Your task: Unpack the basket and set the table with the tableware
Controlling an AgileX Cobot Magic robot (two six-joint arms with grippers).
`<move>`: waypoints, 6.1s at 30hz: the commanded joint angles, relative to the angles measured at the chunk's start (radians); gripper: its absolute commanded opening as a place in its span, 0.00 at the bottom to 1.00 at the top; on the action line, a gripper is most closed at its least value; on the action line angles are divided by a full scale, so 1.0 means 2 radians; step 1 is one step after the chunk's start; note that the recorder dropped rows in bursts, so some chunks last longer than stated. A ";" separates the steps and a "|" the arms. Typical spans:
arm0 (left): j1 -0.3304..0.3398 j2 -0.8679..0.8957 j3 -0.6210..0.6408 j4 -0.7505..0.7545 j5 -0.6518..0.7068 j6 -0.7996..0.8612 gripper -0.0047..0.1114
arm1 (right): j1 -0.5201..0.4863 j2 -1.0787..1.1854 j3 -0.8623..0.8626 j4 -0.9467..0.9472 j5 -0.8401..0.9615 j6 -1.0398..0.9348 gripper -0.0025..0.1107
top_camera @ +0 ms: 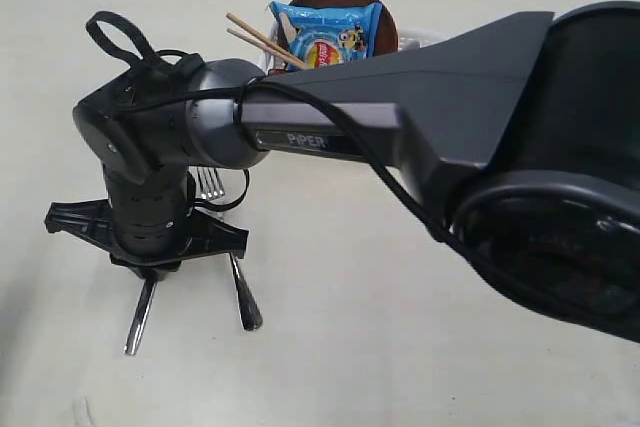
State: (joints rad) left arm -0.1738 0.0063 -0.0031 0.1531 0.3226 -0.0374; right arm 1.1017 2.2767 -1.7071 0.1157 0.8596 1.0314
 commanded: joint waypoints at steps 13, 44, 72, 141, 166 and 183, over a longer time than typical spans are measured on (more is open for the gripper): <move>-0.001 -0.003 0.002 -0.004 0.001 -0.003 0.04 | -0.049 -0.054 -0.001 -0.004 0.029 -0.086 0.43; -0.001 -0.003 0.002 -0.004 0.001 -0.003 0.04 | -0.072 -0.004 0.000 -0.002 0.100 -0.218 0.02; -0.001 -0.003 0.002 -0.004 0.001 -0.003 0.04 | -0.042 -0.006 0.000 0.020 0.071 -0.086 0.02; -0.001 -0.003 0.002 -0.004 0.001 -0.003 0.04 | -0.045 -0.010 -0.007 0.002 0.084 -0.090 0.45; -0.001 -0.003 0.002 0.000 0.001 -0.003 0.04 | -0.200 -0.056 -0.146 -0.181 0.157 -0.399 0.46; -0.001 -0.003 0.002 0.000 0.001 -0.003 0.04 | -0.302 -0.123 -0.083 -0.181 0.181 -0.309 0.46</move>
State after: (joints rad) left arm -0.1738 0.0063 -0.0031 0.1494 0.3226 -0.0374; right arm 0.5115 2.0880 -1.9321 -0.2471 1.2154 0.4015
